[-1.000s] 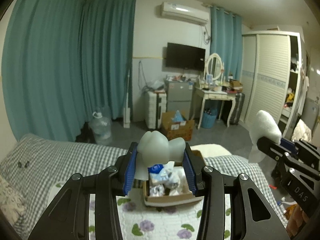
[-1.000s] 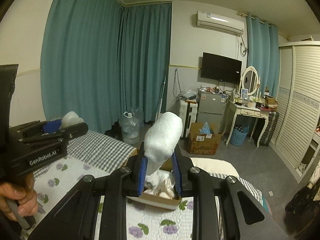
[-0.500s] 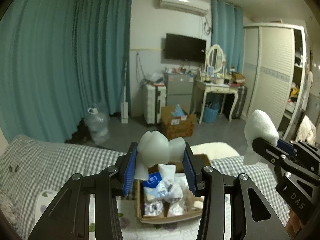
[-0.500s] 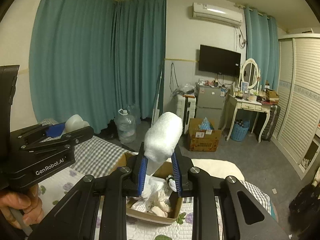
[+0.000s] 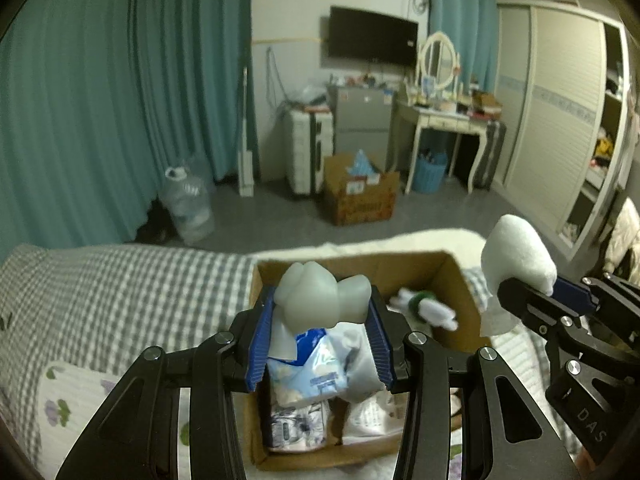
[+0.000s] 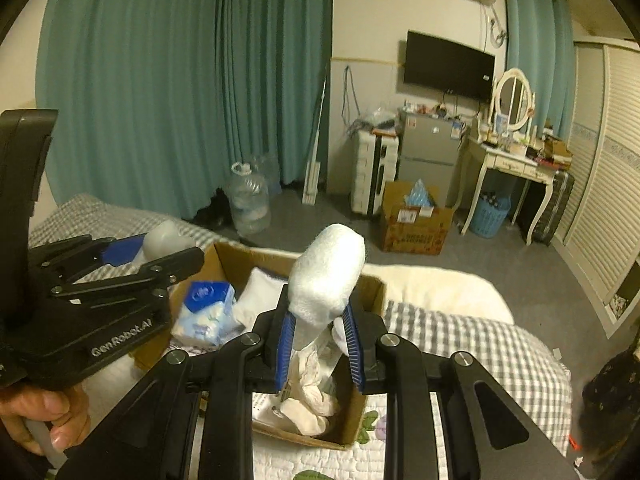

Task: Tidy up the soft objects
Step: 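Lift and carry both white socks over the cardboard box, then open both tools to drop the socks into the box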

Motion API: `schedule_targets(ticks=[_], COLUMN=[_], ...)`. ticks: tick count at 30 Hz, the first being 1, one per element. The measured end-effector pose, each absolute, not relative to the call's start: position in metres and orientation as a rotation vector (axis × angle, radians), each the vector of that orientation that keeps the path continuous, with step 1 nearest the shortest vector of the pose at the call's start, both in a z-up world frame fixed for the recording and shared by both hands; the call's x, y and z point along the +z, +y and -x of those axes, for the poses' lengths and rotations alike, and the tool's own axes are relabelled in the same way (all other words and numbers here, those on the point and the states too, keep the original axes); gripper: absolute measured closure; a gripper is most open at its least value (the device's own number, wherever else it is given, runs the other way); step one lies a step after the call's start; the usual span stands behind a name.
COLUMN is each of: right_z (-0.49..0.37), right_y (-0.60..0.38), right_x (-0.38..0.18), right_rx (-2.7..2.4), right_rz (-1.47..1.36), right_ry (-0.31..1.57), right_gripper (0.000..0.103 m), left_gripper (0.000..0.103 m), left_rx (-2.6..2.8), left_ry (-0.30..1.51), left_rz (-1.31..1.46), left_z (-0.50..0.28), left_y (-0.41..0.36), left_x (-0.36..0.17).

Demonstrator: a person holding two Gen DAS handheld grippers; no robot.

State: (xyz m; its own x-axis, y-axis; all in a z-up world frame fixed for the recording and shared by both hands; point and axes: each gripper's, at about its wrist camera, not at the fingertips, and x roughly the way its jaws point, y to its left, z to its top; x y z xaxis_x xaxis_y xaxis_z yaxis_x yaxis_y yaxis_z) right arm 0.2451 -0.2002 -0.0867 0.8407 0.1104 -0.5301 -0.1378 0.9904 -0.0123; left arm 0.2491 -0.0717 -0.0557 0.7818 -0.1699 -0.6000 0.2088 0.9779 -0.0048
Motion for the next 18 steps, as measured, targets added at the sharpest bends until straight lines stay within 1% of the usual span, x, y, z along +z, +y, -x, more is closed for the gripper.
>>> schedule_targets(ticks=[12, 15, 18], right_z=[-0.297, -0.307, -0.312], right_y=[-0.183, -0.181, -0.178], right_x=[-0.16, -0.176, -0.189], right_rx=[0.163, 0.166, 0.17], right_rz=[0.091, 0.098, 0.095], right_ry=[0.702, 0.746, 0.779], right_gripper=[0.08, 0.08, 0.08], left_gripper=[0.059, 0.057, 0.052], left_rx=[-0.194, -0.196, -0.187], left_ry=[0.77, 0.768, 0.775], left_rz=[-0.075, -0.093, -0.099], left_z=[-0.282, -0.287, -0.289], left_y=[-0.072, -0.072, -0.072], left_x=[-0.108, -0.11, -0.112])
